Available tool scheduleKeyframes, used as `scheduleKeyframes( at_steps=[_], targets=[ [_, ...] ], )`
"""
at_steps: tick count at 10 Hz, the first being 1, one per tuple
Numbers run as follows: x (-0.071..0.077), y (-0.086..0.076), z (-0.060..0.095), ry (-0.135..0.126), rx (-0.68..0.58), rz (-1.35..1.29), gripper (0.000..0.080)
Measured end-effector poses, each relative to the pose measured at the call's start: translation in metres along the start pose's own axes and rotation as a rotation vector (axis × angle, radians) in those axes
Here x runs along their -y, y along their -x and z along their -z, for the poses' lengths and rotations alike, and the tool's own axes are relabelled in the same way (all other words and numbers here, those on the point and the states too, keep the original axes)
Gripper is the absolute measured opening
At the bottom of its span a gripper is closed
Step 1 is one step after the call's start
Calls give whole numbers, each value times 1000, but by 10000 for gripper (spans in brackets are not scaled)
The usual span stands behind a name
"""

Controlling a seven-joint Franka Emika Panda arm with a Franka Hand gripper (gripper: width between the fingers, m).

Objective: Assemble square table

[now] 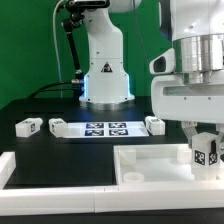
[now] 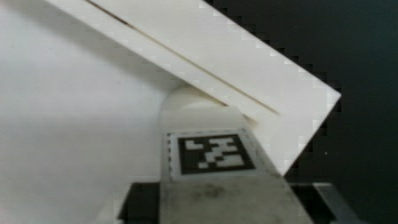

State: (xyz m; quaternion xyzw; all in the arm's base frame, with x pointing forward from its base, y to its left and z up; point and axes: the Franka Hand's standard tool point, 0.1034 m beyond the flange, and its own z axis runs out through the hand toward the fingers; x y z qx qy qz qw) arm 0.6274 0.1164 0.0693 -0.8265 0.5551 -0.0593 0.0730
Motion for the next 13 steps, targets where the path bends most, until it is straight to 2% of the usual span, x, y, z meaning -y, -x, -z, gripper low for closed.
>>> scheduleKeyframes(
  at_steps=[3,5,8,10,11,12,13],
  targets=[
    [-1,-5,0,25,101,-451,297],
    [-1,-10,0,31,148,-695,296],
    [-1,-12,-1,46,149,-901,297],
    [-2,-11,-1,43,143,-867,318],
    [-4,-2,-4,52,104,-779,506],
    [-5,9,-5,66,66,-627,506],
    [-2,14,-5,59,48,-440,632]
  ],
)
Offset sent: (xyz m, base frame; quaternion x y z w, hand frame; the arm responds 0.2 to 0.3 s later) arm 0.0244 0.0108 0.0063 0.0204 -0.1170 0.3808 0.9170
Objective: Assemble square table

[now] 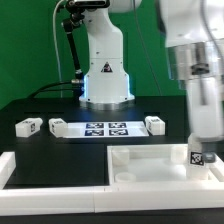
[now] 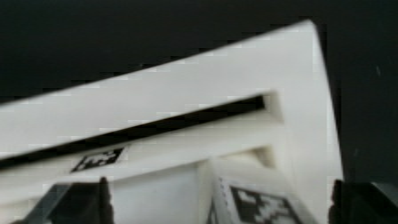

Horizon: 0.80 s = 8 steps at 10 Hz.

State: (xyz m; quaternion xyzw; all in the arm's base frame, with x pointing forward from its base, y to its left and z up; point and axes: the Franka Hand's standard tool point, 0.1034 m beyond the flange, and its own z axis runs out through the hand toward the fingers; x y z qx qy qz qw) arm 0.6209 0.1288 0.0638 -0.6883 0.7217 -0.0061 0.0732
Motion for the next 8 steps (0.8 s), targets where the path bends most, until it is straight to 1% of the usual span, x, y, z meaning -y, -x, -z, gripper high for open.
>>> scheduleKeyframes(
  at_steps=[1,3,5,6,8],
  targets=[
    [1,2,0,-9,-5,106,632],
    [2,-1,0,-9,-7,185,647],
    [2,-3,1,-8,-9,369,649],
    [4,-8,1,-6,-16,540,649],
    [6,-12,2,2,-31,844,649]
  ],
)
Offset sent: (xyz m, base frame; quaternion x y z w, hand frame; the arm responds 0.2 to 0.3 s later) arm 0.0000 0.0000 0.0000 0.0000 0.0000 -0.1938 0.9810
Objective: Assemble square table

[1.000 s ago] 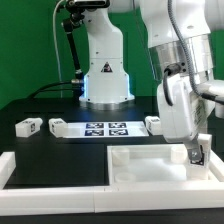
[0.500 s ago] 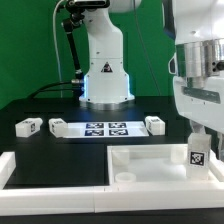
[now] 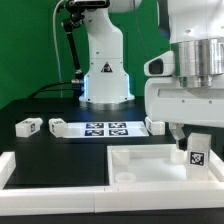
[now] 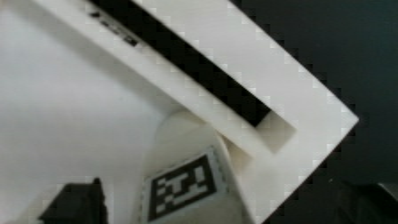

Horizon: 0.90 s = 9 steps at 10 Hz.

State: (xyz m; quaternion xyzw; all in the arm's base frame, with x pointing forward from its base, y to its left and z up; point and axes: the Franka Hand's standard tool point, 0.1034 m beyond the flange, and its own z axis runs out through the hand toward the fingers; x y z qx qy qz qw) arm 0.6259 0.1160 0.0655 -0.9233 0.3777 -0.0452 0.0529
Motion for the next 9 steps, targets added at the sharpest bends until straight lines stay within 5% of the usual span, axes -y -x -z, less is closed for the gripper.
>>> scheduleKeyframes(
  at_steps=[2,4,5,6,9],
  targets=[
    [0,-3,1,3,-7,127,649],
    [0,-3,1,4,-8,109,385],
    [0,-3,1,3,-6,73,385],
    [0,-3,1,2,-6,-26,291],
    [0,-3,1,1,-6,-208,291]
  ],
)
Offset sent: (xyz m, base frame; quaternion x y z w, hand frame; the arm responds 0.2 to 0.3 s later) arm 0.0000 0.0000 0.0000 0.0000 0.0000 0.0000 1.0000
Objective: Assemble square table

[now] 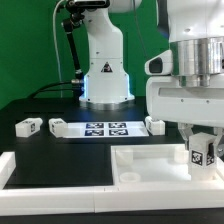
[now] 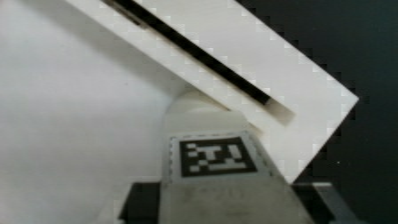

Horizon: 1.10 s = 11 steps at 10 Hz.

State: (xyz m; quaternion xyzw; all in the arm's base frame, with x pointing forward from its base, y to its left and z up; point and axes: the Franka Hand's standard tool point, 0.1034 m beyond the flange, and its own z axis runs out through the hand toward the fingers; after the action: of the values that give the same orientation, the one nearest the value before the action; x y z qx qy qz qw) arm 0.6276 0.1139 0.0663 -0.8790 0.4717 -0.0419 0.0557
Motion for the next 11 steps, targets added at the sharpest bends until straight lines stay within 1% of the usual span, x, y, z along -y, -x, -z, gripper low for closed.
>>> scheduleKeyframes(
  at_steps=[1,2,3,5,8,11],
  targets=[
    [1,1,0,3,3,-161,291],
    [3,4,-1,15,15,-323,291],
    [4,4,-1,21,34,-504,291],
    [5,5,-1,11,64,-813,291],
    [4,1,0,13,72,-1062,292],
    [-1,-4,1,15,53,-1120,292]
  ],
)
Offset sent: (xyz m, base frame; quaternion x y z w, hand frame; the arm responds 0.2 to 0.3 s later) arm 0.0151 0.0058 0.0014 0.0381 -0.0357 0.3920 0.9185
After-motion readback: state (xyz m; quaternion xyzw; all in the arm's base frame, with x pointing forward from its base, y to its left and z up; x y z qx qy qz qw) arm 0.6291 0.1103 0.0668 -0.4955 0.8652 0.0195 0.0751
